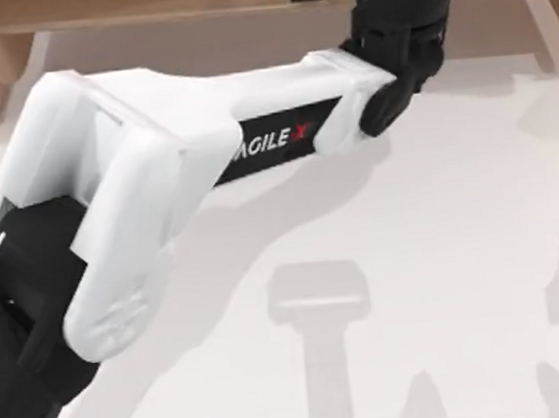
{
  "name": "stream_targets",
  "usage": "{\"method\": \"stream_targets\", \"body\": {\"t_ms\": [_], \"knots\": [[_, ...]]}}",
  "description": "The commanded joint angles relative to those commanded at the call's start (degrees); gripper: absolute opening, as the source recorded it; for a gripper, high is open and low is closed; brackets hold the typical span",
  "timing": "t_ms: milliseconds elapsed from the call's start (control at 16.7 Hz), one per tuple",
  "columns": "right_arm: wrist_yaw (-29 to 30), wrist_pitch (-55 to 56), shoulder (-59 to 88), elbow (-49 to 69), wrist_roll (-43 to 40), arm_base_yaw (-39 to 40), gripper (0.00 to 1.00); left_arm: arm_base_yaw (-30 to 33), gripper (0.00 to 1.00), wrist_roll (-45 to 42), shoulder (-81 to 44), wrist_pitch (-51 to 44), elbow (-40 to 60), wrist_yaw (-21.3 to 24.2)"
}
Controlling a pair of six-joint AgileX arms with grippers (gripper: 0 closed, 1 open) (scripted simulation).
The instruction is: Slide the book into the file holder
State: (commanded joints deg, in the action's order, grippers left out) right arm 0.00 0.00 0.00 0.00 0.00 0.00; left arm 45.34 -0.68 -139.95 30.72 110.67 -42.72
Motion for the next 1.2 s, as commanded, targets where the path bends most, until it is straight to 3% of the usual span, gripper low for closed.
{"method": "stream_targets", "body": {"t_ms": [480, 1200], "knots": [[0.0, 0.0, 0.0, 0.0, 0.0, 0.0, 1.0, -0.8, 1.0, 0.1, -2.2, -2.0, 4.2, 0.8], [0.0, 0.0, 0.0, 0.0, 0.0, 0.0, 1.0, -0.8, 0.1, 0.1, -2.2, -2.0, 4.2, 0.8]]}}
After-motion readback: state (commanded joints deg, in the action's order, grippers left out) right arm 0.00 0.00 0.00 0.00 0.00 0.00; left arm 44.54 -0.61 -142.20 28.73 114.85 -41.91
